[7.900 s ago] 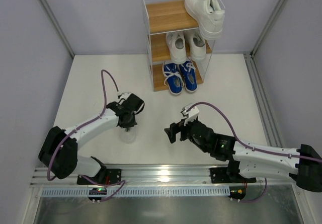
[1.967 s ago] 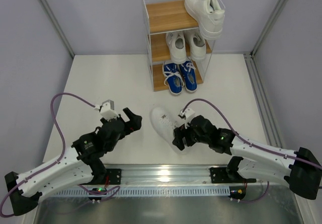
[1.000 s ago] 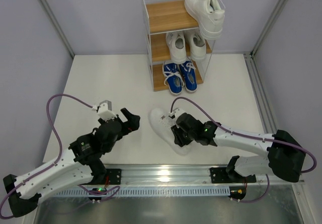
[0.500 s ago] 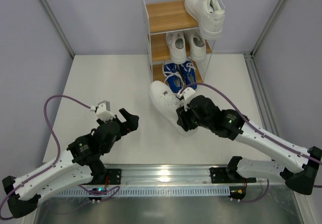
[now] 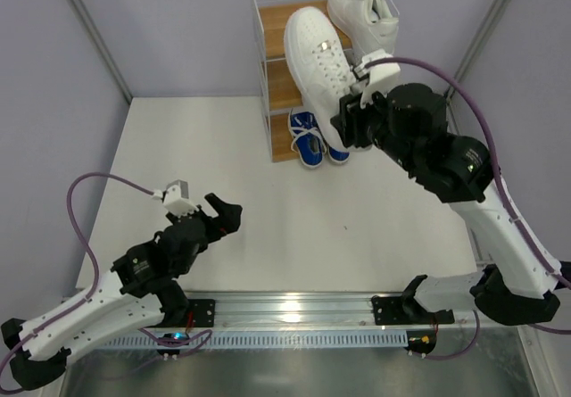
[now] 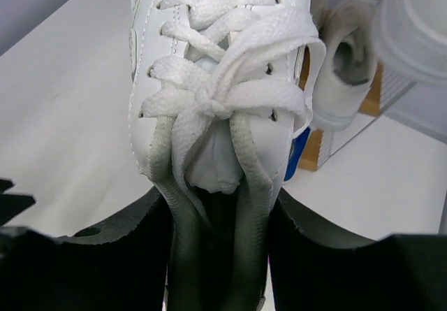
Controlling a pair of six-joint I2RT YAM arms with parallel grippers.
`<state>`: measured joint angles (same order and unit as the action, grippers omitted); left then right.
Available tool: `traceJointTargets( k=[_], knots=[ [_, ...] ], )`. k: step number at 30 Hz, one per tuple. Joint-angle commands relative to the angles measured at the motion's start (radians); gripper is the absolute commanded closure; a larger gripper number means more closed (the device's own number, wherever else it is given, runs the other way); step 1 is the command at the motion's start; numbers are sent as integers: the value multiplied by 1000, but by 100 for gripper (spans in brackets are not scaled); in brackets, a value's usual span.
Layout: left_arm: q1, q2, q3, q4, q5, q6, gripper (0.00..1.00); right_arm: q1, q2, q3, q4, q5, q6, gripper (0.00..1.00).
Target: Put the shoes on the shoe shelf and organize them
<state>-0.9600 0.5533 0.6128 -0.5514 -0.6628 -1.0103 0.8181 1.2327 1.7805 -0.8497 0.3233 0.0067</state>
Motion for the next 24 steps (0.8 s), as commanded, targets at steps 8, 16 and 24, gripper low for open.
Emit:
traceJointTargets(
  k=[8,16,24],
  knots=[
    [-2,-91,-22,-38,-26,-27,0,-155,407,605,60,-1,-42,96],
    [0,-171,-28,-76,-47,-28,0,-224,511,728,130,-35,-10,96],
    [0,-197,-25,-97,-55,-33,0,-238,527,755,201,-58,16,96]
  ],
)
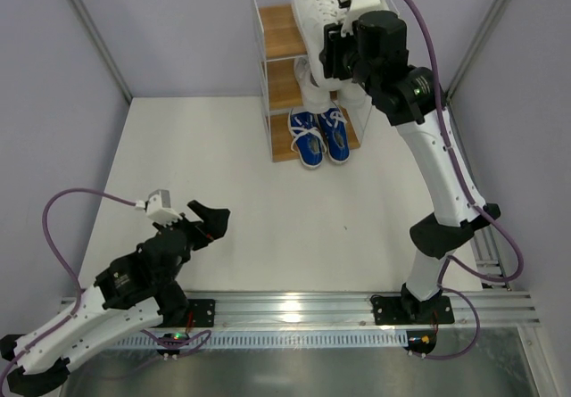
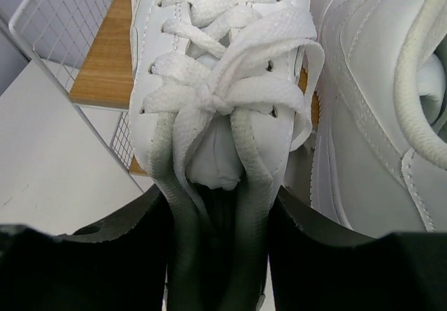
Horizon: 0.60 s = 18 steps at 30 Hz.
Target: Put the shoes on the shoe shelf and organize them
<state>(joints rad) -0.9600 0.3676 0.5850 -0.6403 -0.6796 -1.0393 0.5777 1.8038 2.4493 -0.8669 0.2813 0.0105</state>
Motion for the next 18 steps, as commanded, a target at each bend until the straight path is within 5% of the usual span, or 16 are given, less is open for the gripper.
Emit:
traceJointTargets(
  k=[1,18],
  knots=[
    [0,-15,3,-12,-40,-7,0,2,-35,92,221,-25,13,96],
    [0,-48,4,-51,-67,-10,0,1,60,119,292,-62,75,96]
  ],
)
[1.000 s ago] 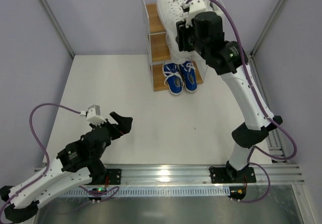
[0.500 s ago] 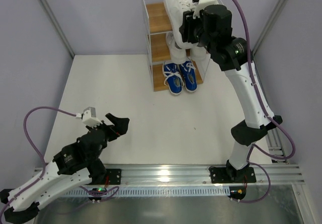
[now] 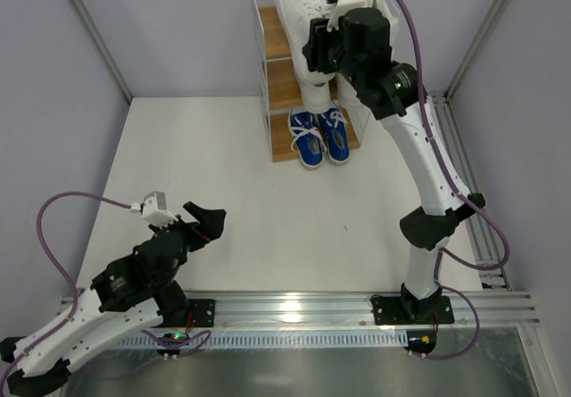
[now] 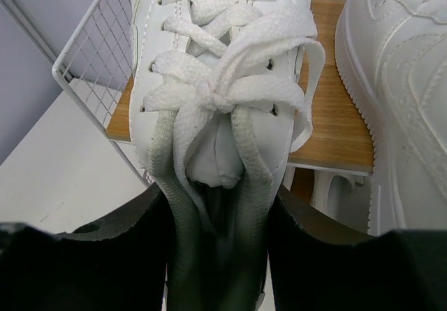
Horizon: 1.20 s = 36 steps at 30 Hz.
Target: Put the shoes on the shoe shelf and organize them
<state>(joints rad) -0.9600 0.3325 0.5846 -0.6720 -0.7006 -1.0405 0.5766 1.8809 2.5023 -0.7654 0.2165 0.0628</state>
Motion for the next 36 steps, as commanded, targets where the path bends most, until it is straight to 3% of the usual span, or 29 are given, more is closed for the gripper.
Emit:
traceJointTargets(
  k=[1,6,7,9,14,17,27,36],
  knots=[
    [0,-24,6,-23,-48,-9,0,2,-14,66,190,9,23,96],
    [0,-56,6,-43,-63,-9,0,2,-2,82,186,35,25,94],
    [0,-65,6,-46,-66,-9,0,2,-2,84,187,34,25,87],
    [0,-72,6,-49,-71,-7,0,2,-2,84,193,31,22,83],
    [0,-78,11,-57,-74,-6,0,2,-11,86,201,11,22,53],
    [0,-76,11,-58,-74,-6,0,2,-17,84,212,-3,20,40],
    [0,-85,23,-83,-83,-6,0,2,-28,84,253,-29,14,22],
    [0,-108,26,-109,-89,-9,0,3,-55,79,293,-40,15,22]
  ],
)
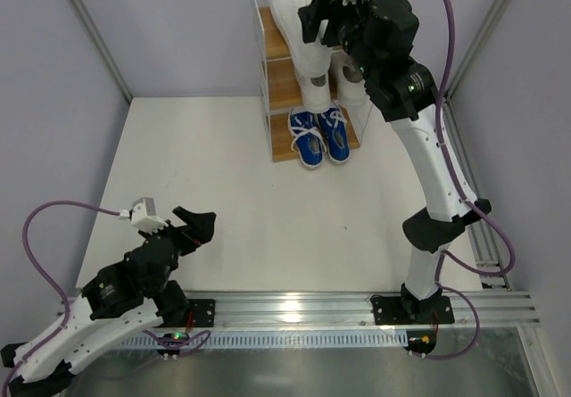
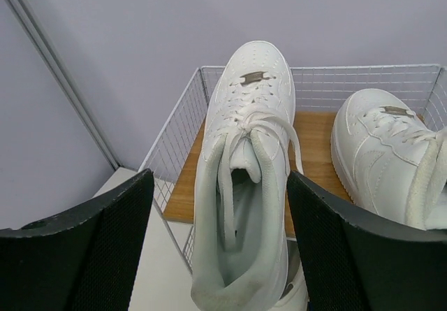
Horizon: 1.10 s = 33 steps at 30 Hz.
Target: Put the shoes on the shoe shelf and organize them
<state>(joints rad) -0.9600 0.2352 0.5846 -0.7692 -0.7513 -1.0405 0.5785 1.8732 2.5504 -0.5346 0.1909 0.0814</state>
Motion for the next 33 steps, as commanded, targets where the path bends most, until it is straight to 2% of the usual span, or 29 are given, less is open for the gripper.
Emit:
traceJointTargets(
  k=[1,6,9,12,16,22,33],
  knots=[
    [0,-11,26,-12,-39,-10,0,1,-52,22,71,-18,-2,22],
    [0,-20,34,-28,-46,-15,0,27,-130,-44,99,-4,-40,22],
    [0,-27,37,-35,-51,-15,0,81,-187,-133,102,60,-77,20],
    [-2,-34,37,-44,-57,-16,0,133,-250,-280,119,152,-147,15],
    [0,-50,35,-62,-57,-21,0,162,-348,-609,289,214,-187,14],
    [-2,-73,31,-84,-59,-30,0,176,-443,-890,529,361,-250,12],
    [0,-85,34,-108,-60,-46,0,144,-445,-1032,789,308,-284,11]
  ],
)
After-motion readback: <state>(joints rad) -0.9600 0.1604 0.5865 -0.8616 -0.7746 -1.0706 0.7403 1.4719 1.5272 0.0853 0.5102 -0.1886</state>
